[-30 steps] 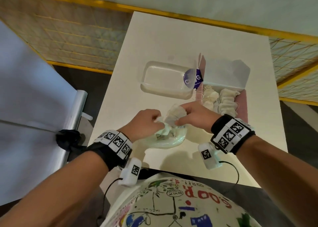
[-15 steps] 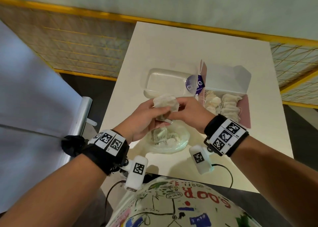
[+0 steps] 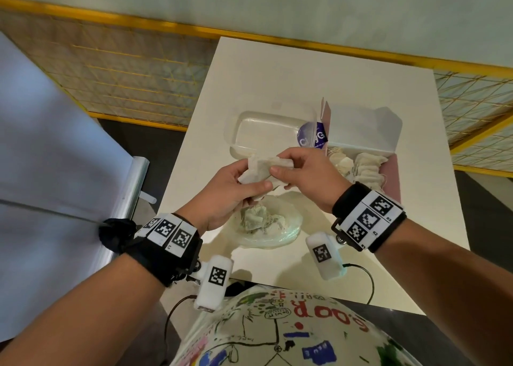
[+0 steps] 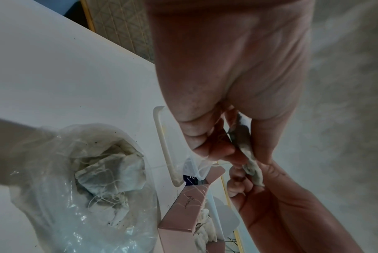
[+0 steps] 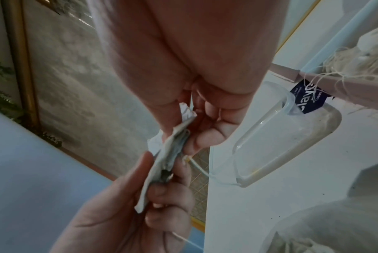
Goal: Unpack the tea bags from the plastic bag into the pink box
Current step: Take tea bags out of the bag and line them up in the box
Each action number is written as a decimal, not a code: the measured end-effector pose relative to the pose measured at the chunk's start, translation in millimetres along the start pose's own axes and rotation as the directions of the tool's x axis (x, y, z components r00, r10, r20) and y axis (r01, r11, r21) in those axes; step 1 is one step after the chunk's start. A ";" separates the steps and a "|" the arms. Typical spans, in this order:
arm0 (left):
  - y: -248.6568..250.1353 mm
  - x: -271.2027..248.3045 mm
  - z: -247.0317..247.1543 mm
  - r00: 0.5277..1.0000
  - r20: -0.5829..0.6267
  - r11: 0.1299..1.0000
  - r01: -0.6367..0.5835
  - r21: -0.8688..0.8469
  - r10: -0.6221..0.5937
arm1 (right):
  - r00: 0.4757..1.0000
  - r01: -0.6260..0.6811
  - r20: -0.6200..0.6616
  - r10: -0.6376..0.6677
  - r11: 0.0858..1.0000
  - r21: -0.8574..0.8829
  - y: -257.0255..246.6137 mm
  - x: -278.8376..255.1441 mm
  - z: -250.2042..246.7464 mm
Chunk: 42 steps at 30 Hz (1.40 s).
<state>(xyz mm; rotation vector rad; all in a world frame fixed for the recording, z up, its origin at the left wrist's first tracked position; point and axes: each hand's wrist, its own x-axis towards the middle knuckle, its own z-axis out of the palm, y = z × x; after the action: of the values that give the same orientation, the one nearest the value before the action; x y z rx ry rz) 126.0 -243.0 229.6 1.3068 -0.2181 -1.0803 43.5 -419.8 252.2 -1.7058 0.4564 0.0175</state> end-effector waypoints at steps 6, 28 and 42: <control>-1.1 -5.0 -1.4 0.999 -0.026 0.998 0.020 -0.053 -0.022 | 0.999 0.029 -0.026 -0.030 1.000 -0.006 1.8 -2.4 -10.0; -2.9 -6.5 18.3 0.999 -0.051 0.994 0.008 0.110 -0.002 | 0.973 0.229 0.102 -0.204 0.868 -0.441 -14.2 -2.5 0.8; -6.9 -3.8 19.5 0.991 -0.133 0.997 0.021 -0.075 -0.031 | 0.984 0.172 0.031 -0.176 0.883 -0.437 -3.7 1.0 -8.6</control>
<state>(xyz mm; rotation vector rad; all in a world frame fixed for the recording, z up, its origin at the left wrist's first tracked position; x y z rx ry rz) 107.3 -252.4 231.5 1.3133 -0.0602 -1.0092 43.5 -427.9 257.1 -2.1894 0.3168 -0.0202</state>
